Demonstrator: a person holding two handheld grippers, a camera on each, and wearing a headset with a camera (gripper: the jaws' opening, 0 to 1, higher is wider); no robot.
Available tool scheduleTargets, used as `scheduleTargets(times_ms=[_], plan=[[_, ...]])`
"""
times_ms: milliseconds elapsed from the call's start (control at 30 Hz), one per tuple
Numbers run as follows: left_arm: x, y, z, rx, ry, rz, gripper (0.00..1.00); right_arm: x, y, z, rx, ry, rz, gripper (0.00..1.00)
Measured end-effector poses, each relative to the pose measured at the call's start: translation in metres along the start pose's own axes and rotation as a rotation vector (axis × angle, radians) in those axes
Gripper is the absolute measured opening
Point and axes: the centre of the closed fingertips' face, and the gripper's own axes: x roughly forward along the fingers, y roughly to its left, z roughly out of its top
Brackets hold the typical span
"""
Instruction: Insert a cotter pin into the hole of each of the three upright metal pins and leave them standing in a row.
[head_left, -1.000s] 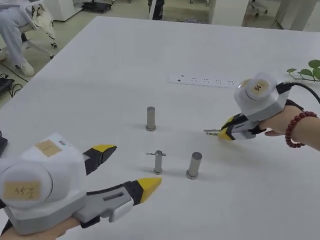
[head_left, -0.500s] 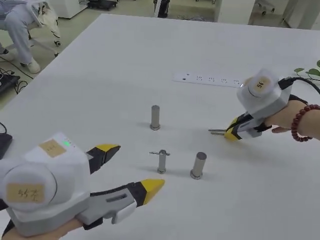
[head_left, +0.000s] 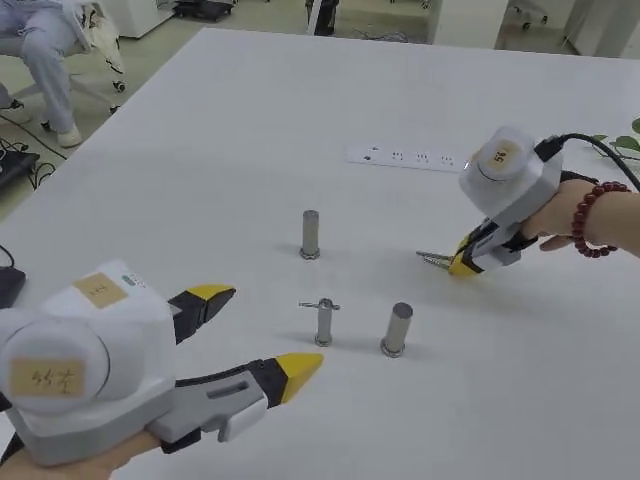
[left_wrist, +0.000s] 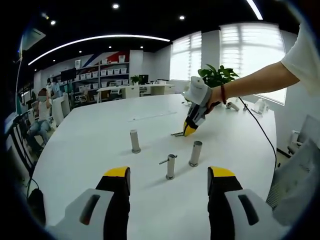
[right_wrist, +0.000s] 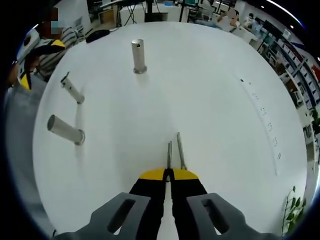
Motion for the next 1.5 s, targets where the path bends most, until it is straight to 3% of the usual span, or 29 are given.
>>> scheduleTargets(times_ms=[400,600,900,1167,1500], plan=[[-0.002,-0.002,0.002,0.013,0.008,-0.005,0.6,-0.002,0.002,-0.003,-0.064,0.043,-0.037,0.03],[-0.002,-0.002,0.005,0.017,0.004,-0.006,0.6,-0.008,0.002,-0.004,-0.054,0.026,-0.058,0.03],[-0.002,-0.012,0.014,0.012,-0.011,-0.047,0.56,-0.025,0.014,-0.01,-0.069,-0.002,-0.095,0.03],[-0.001,-0.025,0.02,0.007,-0.011,-0.098,0.52,-0.051,0.032,-0.006,-0.079,-0.076,-0.133,0.03],[0.002,-0.038,0.026,0.003,0.009,-0.154,0.48,-0.077,0.066,0.004,-0.182,-0.122,-0.145,0.03]])
